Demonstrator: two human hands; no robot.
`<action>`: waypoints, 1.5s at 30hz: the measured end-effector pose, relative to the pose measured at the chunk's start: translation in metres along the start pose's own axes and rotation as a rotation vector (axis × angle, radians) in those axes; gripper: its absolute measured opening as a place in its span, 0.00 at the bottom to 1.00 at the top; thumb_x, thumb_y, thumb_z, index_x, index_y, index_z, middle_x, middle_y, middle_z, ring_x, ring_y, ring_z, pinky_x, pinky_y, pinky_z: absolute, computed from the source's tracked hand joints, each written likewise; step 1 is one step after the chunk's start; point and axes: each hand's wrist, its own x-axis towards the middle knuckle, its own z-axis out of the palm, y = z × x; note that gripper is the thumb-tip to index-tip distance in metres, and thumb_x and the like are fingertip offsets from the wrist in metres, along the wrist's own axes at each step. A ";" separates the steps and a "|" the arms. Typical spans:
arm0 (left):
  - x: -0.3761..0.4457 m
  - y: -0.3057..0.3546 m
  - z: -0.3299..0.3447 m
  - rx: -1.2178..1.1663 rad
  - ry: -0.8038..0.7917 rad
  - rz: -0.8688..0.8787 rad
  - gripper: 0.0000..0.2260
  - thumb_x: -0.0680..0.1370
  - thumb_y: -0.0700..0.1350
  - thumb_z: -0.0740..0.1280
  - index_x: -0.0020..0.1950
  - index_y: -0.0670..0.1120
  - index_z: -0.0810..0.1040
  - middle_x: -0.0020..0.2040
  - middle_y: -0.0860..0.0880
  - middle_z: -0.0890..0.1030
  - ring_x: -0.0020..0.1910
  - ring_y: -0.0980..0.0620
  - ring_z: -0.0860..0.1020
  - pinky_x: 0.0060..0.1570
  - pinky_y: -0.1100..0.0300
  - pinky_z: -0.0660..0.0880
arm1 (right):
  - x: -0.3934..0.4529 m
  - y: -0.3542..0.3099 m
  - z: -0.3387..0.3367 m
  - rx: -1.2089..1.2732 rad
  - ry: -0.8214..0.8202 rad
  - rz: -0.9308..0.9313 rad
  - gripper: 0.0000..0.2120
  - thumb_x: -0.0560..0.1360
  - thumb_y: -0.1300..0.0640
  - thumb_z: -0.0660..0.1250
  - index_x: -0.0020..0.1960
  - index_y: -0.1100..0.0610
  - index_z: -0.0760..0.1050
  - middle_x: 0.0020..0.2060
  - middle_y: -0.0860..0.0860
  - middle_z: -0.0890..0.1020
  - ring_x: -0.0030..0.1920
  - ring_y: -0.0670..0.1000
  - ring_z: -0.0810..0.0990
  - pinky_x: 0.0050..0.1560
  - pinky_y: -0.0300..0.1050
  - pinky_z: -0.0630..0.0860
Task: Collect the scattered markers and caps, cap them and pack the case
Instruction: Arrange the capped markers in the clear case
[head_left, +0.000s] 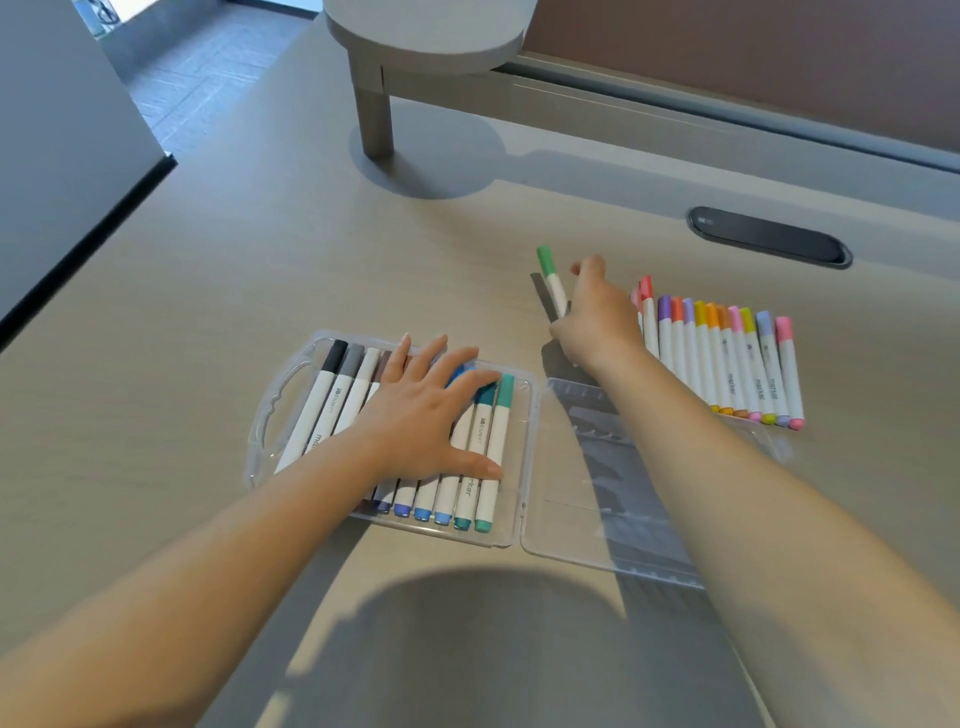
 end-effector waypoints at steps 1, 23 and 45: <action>0.000 0.000 0.000 -0.022 0.009 -0.001 0.41 0.69 0.68 0.60 0.75 0.55 0.46 0.77 0.52 0.45 0.75 0.46 0.39 0.71 0.46 0.33 | -0.002 0.000 -0.005 0.071 0.019 -0.007 0.29 0.74 0.66 0.65 0.70 0.57 0.56 0.56 0.60 0.76 0.49 0.57 0.77 0.47 0.48 0.76; -0.033 -0.002 -0.010 -0.487 0.293 -0.183 0.18 0.77 0.45 0.63 0.67 0.46 0.68 0.67 0.47 0.69 0.68 0.50 0.64 0.66 0.57 0.61 | -0.077 0.006 0.010 0.583 -0.323 0.035 0.17 0.74 0.63 0.67 0.57 0.52 0.63 0.50 0.58 0.80 0.39 0.44 0.78 0.35 0.33 0.74; -0.004 0.024 -0.002 0.032 -0.073 -0.072 0.35 0.71 0.68 0.56 0.73 0.63 0.45 0.76 0.47 0.38 0.73 0.39 0.35 0.70 0.42 0.34 | -0.071 0.054 -0.002 -0.014 -0.026 0.020 0.16 0.78 0.66 0.56 0.64 0.62 0.72 0.62 0.57 0.76 0.64 0.55 0.71 0.61 0.46 0.69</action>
